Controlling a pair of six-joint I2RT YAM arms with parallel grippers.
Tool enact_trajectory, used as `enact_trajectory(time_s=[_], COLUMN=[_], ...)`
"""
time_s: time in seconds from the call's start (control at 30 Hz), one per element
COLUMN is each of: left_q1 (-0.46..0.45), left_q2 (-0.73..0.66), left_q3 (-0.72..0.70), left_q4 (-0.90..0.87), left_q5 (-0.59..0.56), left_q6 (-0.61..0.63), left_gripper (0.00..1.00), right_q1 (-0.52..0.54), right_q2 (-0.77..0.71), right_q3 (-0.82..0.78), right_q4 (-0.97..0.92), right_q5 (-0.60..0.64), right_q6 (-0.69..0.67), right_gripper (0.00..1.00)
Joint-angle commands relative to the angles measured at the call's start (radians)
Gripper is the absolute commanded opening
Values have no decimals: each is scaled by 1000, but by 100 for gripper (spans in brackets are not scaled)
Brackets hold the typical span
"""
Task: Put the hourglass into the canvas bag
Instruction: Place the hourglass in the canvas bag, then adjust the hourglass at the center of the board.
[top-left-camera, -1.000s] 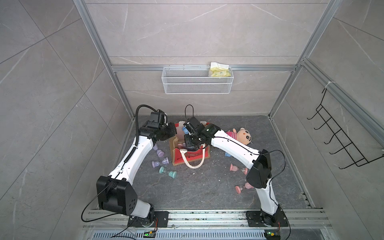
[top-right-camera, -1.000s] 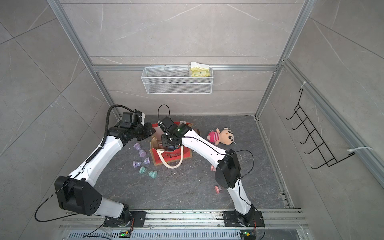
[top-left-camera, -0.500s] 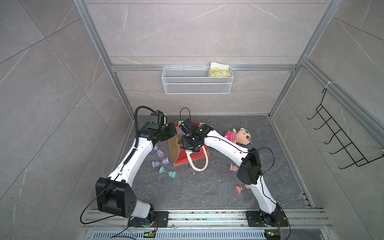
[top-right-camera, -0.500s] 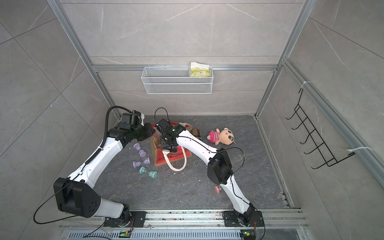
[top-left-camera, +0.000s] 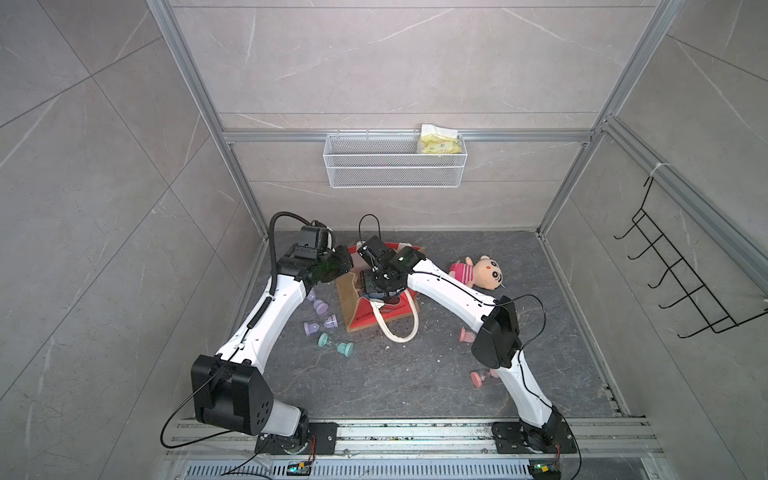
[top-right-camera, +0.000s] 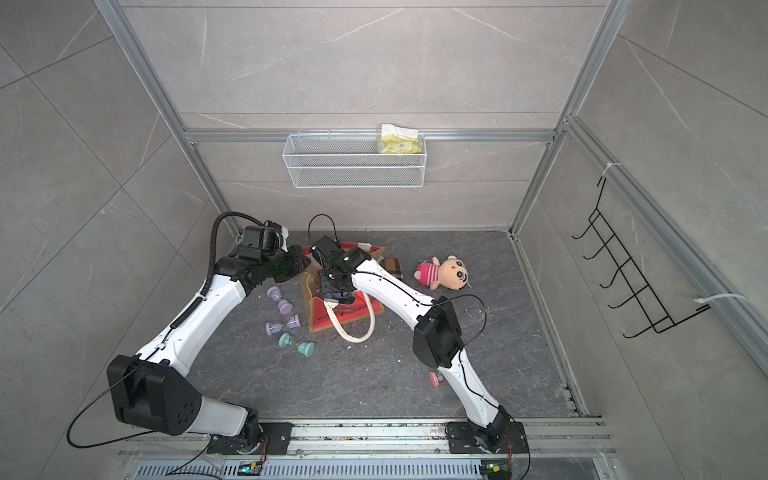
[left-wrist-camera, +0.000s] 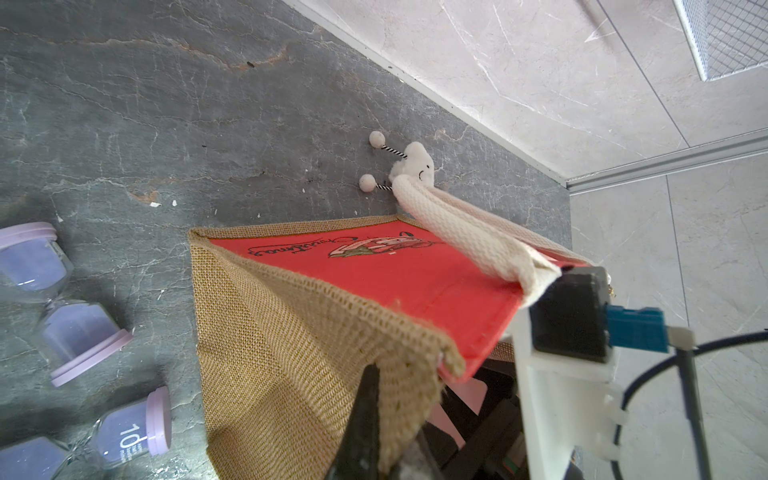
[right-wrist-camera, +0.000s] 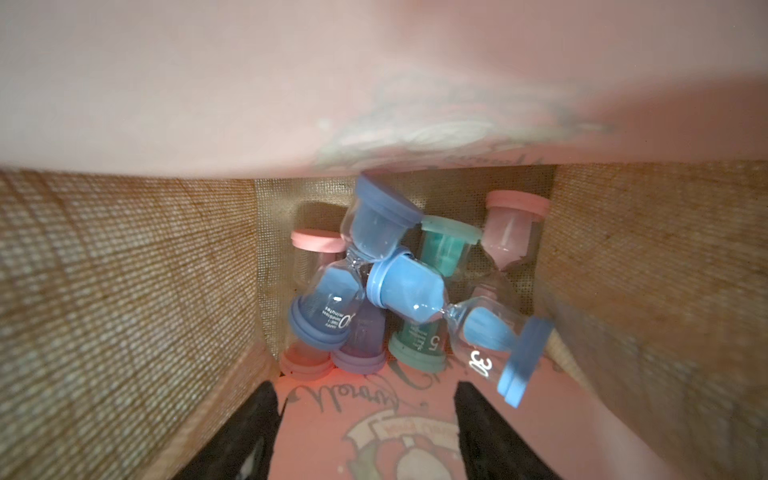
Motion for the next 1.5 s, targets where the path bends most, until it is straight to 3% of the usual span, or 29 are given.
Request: enact_trajectory(time_s=[0.0,0.67,0.83,1.13,1.47], left_q1=[-2,0,0,-4,-25], left_q2=[-40,17,7,-32,-122], left_q3=[26,100,124,140,97], left_q4=[59,6,-27,-88,-143], left_q5=[-11,-86,-99,-68,-65], left_q6=[3,15,37,84,111], left_gripper=[0,1,32,52,78], right_q1=[-8,-16,-53,-171,-380], right_q2=[-65,-460,-586,-798,-896], right_q3=[16,-186,-271,-602,-1063], right_q4=[-54,-3,-48,-113,26], right_q5=[7,-28,14,140,62], right_q6=[-4,-41,-44,-43,-26], right_gripper=[74,85,88,96,99])
